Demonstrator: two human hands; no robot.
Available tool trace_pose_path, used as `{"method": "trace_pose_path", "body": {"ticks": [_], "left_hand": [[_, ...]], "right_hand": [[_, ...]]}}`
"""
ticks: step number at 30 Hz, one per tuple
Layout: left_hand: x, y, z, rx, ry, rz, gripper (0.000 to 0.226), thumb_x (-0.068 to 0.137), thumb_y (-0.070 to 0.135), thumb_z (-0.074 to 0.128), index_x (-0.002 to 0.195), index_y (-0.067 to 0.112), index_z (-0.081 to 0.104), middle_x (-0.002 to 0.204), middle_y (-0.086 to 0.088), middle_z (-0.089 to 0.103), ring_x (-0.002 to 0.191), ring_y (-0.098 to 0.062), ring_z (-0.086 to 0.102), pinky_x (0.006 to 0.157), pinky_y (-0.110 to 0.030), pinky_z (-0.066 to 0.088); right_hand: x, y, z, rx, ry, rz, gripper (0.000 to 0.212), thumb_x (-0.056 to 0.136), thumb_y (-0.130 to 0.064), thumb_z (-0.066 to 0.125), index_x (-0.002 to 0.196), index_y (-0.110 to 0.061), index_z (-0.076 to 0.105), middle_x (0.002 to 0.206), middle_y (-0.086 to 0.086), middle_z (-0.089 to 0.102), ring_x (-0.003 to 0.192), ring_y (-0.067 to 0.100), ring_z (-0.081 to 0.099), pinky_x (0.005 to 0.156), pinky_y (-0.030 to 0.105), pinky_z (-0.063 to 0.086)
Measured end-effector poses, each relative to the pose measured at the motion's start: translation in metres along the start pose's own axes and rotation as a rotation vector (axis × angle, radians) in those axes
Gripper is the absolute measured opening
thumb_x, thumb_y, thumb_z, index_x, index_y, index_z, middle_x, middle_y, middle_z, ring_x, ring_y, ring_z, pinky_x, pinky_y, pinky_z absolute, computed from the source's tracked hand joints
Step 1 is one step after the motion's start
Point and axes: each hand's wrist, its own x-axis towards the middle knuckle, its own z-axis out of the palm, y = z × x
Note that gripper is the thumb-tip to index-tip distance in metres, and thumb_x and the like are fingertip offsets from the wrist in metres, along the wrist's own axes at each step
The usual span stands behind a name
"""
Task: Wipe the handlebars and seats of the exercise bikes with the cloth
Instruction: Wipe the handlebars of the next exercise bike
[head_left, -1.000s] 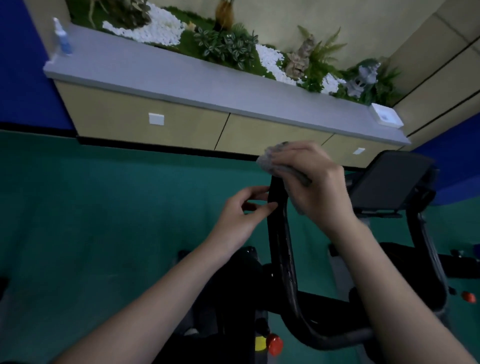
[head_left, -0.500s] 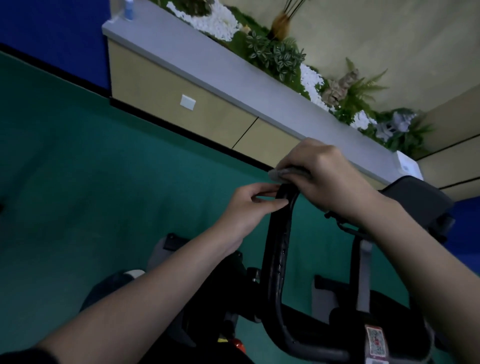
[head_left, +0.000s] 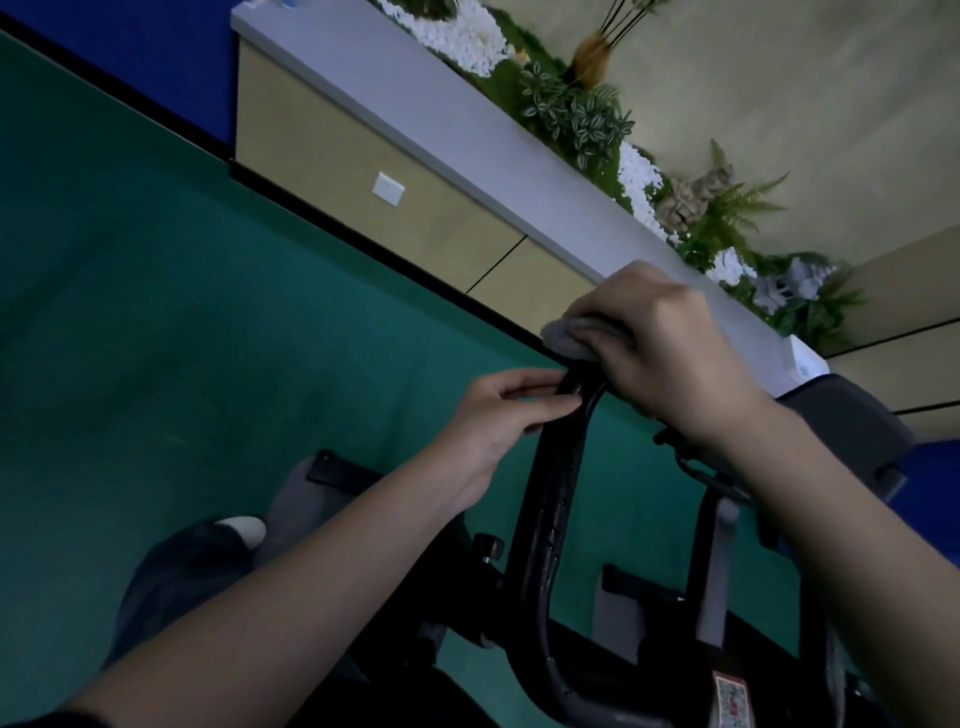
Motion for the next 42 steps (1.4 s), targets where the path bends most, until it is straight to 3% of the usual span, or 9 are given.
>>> {"method": "trace_pose_path", "body": {"ticks": [5,9,12,14,19,27,33,37,42], "left_hand": [[-0.001,0.0,0.0,0.007,-0.021,0.032,0.018,0.077,0.001,0.073,0.085,0.017,0.073,0.08,0.001,0.073,0.081,-0.012,0.067,0.08,-0.022,0.051],[-0.002,0.002,-0.001,0.061,-0.007,0.017,0.021,0.077,0.006,0.075,0.095,0.015,0.071,0.094,-0.002,0.073,0.092,-0.016,0.067,0.087,-0.026,0.049],[-0.004,0.005,0.0,0.114,-0.009,0.033,0.019,0.079,0.004,0.073,0.094,0.014,0.07,0.086,0.002,0.07,0.077,-0.004,0.065,0.069,-0.013,0.047],[-0.005,0.009,0.001,0.163,-0.01,0.05,0.017,0.08,0.002,0.071,0.093,0.013,0.068,0.083,0.004,0.068,0.068,0.001,0.062,0.063,-0.01,0.045],[-0.008,0.018,0.001,0.284,-0.046,0.07,0.02,0.082,0.004,0.07,0.098,0.017,0.068,0.086,0.011,0.069,0.072,0.007,0.063,0.068,-0.007,0.046],[-0.004,0.033,-0.012,0.41,-0.13,0.062,0.022,0.089,0.007,0.061,0.099,0.025,0.067,0.097,0.007,0.071,0.088,-0.002,0.064,0.075,-0.014,0.048],[0.009,0.051,-0.005,0.496,-0.152,0.091,0.018,0.092,0.013,0.059,0.102,0.027,0.066,0.104,0.002,0.069,0.087,0.0,0.064,0.074,-0.014,0.05],[0.018,0.058,0.006,0.591,-0.209,0.144,0.019,0.089,0.012,0.064,0.102,0.026,0.065,0.102,0.004,0.069,0.088,-0.003,0.063,0.081,-0.019,0.051],[0.021,0.057,0.01,0.64,-0.204,0.178,0.024,0.082,0.007,0.071,0.1,0.021,0.065,0.094,0.006,0.068,0.074,0.005,0.059,0.071,-0.015,0.048]], "right_hand": [[-0.027,-0.007,0.022,0.066,0.097,-0.027,0.01,0.09,-0.003,0.061,0.092,-0.001,0.07,0.087,0.008,0.067,0.09,0.027,0.059,0.08,0.031,0.048],[-0.026,-0.002,0.023,0.078,0.405,0.057,0.012,0.091,-0.003,0.058,0.094,-0.002,0.069,0.095,0.006,0.067,0.095,0.022,0.058,0.087,0.022,0.043],[-0.038,-0.018,0.041,0.12,0.487,0.124,0.01,0.088,0.001,0.059,0.09,-0.001,0.068,0.09,0.0,0.061,0.097,0.015,0.053,0.091,0.018,0.039],[-0.046,-0.028,0.05,0.169,0.525,0.173,0.01,0.085,0.005,0.061,0.09,0.0,0.069,0.091,-0.002,0.06,0.096,0.019,0.056,0.091,0.021,0.042],[-0.044,-0.034,0.05,0.19,0.814,0.378,0.007,0.085,0.005,0.063,0.088,0.001,0.067,0.094,-0.005,0.058,0.089,0.022,0.059,0.082,0.026,0.048],[-0.053,-0.054,0.063,0.307,0.871,0.56,0.015,0.081,0.014,0.065,0.09,0.002,0.069,0.091,-0.001,0.062,0.089,0.026,0.062,0.08,0.027,0.05],[-0.055,-0.063,0.068,0.308,0.867,0.719,0.017,0.084,0.008,0.064,0.095,-0.004,0.068,0.094,-0.005,0.06,0.089,0.022,0.063,0.078,0.02,0.049],[-0.044,-0.061,0.059,0.359,1.044,0.863,0.01,0.09,-0.004,0.061,0.097,-0.009,0.066,0.09,0.003,0.063,0.086,0.018,0.064,0.077,0.017,0.046],[0.0,-0.031,0.027,0.303,1.188,0.999,0.007,0.091,-0.011,0.061,0.093,-0.01,0.067,0.086,0.002,0.062,0.079,0.01,0.059,0.071,0.006,0.04]]}}
